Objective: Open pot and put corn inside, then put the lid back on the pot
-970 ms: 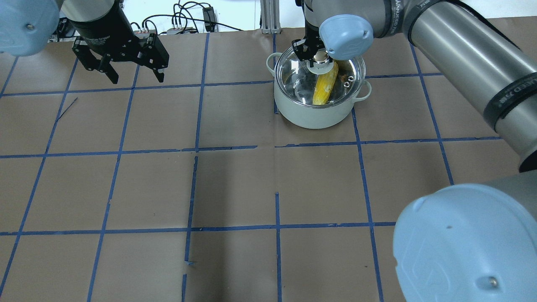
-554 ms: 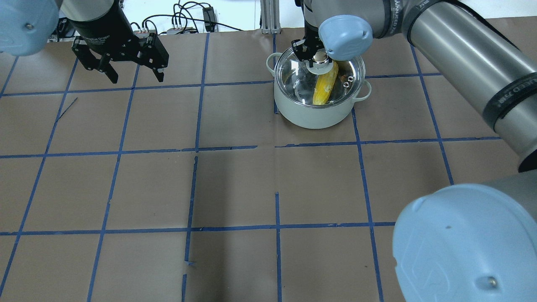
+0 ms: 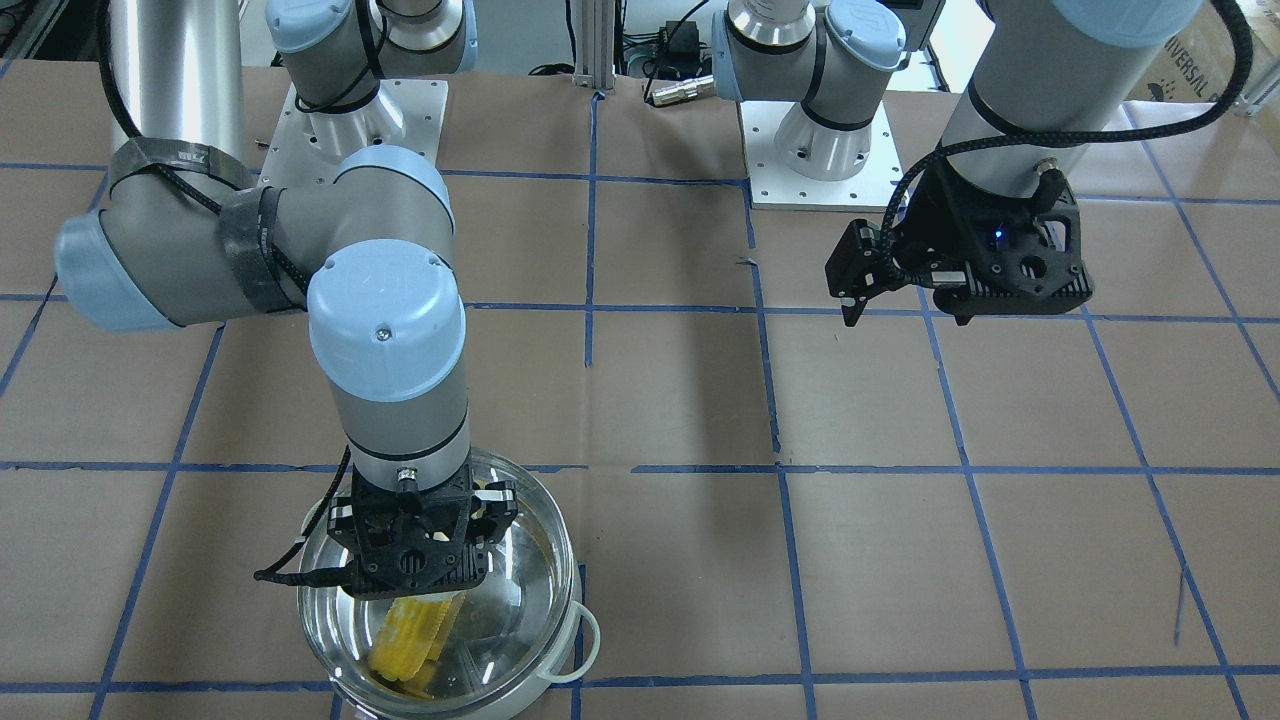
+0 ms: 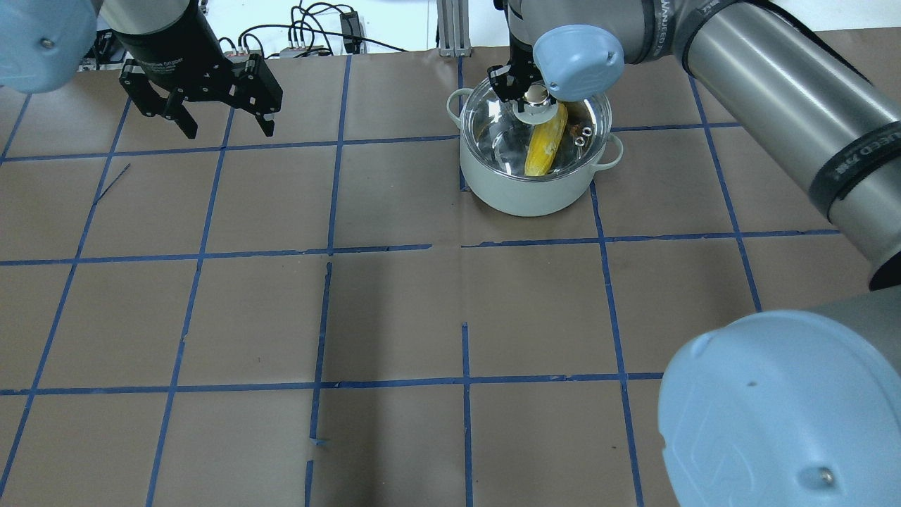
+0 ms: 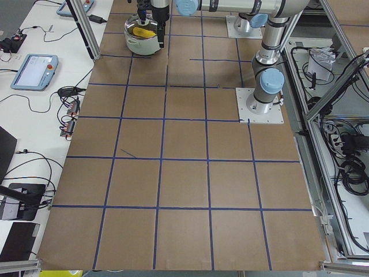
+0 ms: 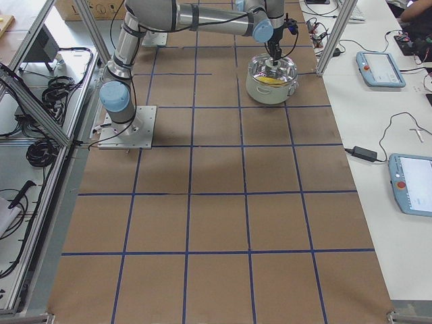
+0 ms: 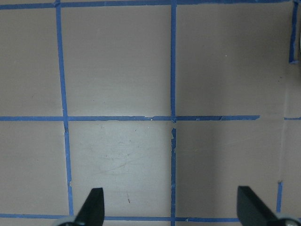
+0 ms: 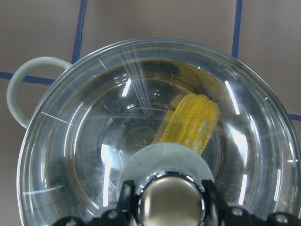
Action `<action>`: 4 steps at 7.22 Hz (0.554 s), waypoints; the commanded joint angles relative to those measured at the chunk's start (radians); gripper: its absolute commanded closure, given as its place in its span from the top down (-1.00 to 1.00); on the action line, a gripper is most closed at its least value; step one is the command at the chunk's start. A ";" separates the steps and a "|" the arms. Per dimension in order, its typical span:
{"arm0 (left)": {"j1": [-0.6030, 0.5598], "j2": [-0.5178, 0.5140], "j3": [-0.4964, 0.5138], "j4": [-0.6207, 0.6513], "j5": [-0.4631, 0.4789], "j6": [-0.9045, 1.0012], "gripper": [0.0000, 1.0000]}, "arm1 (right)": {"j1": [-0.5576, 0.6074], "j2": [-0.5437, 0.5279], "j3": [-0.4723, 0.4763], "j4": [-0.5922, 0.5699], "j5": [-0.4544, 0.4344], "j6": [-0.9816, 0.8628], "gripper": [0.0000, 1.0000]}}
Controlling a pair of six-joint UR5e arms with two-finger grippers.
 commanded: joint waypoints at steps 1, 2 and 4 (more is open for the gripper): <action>0.000 -0.003 0.000 0.000 0.000 0.000 1.00 | 0.001 0.000 0.000 0.000 0.000 0.000 -0.80; 0.000 -0.002 0.000 0.000 0.000 0.000 1.00 | 0.001 0.001 0.001 0.001 0.002 0.000 -0.69; 0.000 -0.003 0.000 0.000 0.000 0.000 1.00 | 0.001 0.004 0.001 0.000 0.003 0.000 0.04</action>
